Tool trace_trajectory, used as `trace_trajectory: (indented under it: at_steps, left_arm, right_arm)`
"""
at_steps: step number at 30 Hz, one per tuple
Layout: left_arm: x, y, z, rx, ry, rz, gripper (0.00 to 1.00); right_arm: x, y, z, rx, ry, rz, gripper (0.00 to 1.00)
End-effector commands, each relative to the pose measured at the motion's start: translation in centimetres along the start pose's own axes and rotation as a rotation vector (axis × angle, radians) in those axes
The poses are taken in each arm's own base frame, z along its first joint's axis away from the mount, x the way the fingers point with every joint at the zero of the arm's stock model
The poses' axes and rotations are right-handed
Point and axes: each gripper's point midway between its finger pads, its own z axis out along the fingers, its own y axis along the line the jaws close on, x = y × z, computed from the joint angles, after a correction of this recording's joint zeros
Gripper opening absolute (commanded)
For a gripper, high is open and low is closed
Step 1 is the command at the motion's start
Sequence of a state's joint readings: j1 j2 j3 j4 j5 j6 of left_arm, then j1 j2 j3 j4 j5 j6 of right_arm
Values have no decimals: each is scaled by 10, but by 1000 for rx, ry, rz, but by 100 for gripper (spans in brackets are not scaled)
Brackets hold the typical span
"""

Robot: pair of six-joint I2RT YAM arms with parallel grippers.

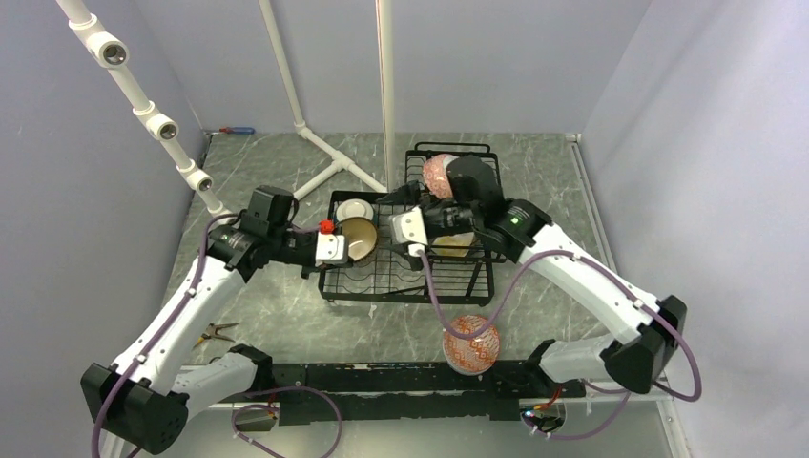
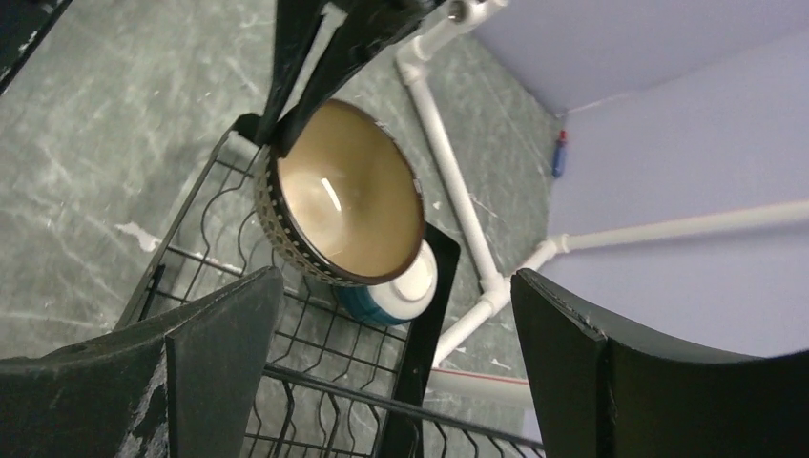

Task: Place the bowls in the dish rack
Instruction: Pick up the bowl from the dish rack.

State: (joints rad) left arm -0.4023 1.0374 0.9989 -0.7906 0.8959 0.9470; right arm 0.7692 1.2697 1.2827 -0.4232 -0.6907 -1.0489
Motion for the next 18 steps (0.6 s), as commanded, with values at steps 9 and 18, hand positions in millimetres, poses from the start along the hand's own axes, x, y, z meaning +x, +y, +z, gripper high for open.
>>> trace_trajectory:
  at_steps: [9, 18]
  left_arm:
    - [-26, 11, -15, 40, 16, 139, 3]
    - [-35, 17, -22, 23, 25, 182, 3]
  right_arm:
    - [19, 51, 68, -305, 103, -175, 80]
    - [45, 67, 94, -374, 200, -216, 41]
